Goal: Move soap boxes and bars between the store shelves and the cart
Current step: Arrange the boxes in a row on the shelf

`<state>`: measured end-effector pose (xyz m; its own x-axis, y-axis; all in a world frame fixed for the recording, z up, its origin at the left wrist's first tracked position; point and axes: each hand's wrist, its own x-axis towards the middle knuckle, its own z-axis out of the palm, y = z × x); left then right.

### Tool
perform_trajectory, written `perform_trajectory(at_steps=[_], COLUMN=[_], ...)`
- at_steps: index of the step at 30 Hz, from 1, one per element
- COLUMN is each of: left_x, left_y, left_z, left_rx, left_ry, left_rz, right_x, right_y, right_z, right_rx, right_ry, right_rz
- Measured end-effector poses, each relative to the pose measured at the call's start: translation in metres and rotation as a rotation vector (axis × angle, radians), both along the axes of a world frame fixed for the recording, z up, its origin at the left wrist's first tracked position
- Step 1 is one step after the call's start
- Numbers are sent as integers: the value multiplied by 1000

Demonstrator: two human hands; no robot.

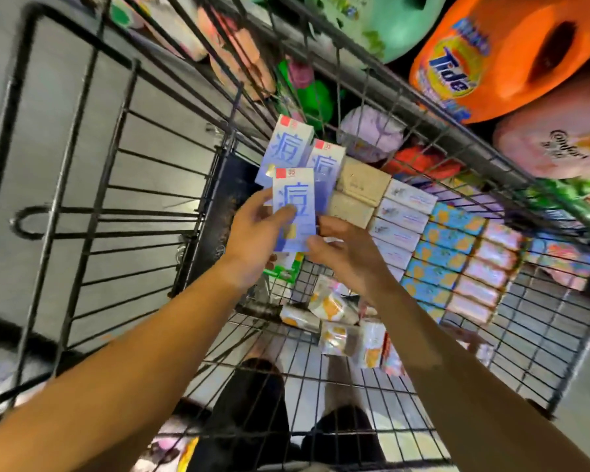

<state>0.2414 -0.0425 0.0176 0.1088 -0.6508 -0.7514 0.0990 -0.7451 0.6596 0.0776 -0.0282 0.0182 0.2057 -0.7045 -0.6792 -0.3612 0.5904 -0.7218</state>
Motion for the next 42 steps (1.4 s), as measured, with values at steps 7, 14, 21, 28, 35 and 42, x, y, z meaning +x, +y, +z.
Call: perform_trajectory(at_steps=[7, 14, 21, 28, 35, 42], left_x=[21, 22, 20, 20, 7, -39], left_y=[5, 8, 9, 11, 25, 53], left_z=[-16, -22, -18, -7, 33, 108], left_rx=[42, 20, 1, -37, -50, -205], left_ry=[-45, -31, -54, -87, -36, 32], left_rz=[114, 105, 52, 55, -11, -231], right_x=[3, -19, -26, 3, -21, -54], right_y=[-27, -25, -29, -43, 20, 94], right_z=[-63, -80, -72, -75, 21, 115], right_rx=[-182, -258, -241, -178, -81, -122], right_ry=[399, 495, 599, 798, 133, -97], right_rz=[20, -44, -63, 55, -266, -351])
